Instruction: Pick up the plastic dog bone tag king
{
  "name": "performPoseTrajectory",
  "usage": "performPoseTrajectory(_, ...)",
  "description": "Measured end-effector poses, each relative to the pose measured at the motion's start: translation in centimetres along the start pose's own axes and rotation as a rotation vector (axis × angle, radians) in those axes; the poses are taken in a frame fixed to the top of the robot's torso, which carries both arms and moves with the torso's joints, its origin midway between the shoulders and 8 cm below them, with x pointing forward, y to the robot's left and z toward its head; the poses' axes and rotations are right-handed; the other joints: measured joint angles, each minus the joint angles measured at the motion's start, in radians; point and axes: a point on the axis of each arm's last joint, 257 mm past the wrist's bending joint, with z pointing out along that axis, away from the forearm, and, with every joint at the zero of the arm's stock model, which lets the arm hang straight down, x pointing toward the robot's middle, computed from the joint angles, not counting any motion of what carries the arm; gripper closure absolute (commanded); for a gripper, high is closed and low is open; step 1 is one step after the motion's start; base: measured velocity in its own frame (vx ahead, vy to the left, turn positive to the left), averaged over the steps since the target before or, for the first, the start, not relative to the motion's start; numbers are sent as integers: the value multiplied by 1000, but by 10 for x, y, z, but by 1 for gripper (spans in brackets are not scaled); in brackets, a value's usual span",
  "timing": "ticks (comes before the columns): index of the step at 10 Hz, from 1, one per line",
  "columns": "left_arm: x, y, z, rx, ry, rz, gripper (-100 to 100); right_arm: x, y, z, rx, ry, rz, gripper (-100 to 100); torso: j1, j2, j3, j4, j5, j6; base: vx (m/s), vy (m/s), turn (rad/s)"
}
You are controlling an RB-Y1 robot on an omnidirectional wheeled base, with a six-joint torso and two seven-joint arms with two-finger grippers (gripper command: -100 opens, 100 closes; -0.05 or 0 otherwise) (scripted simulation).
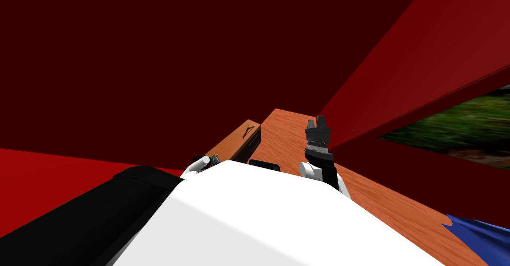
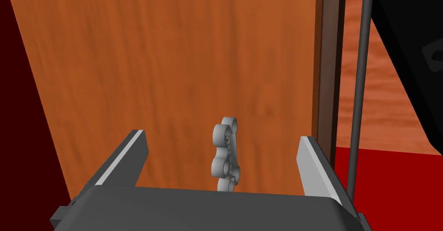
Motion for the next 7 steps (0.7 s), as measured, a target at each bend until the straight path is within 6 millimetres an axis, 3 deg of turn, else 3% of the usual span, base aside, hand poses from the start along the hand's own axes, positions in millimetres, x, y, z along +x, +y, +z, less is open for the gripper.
performPoseTrajectory(1,-18,10,4,-36,-30,-40,-100,0,0,0,0,0,0,0,2,1,0,0,0,0,8,74,-104)
performPoseTrajectory(4,-53,38,1,-109,-94,-122,-100,0,0,0,0,0,0,0,1,0,0,0,0,0,24,70,-193)
performPoseTrajectory(7,-83,65,-2,-178,-158,-210,-100,0,0,0,0,0,0,0,0,0,0,0,0,-1,9,52,-82)
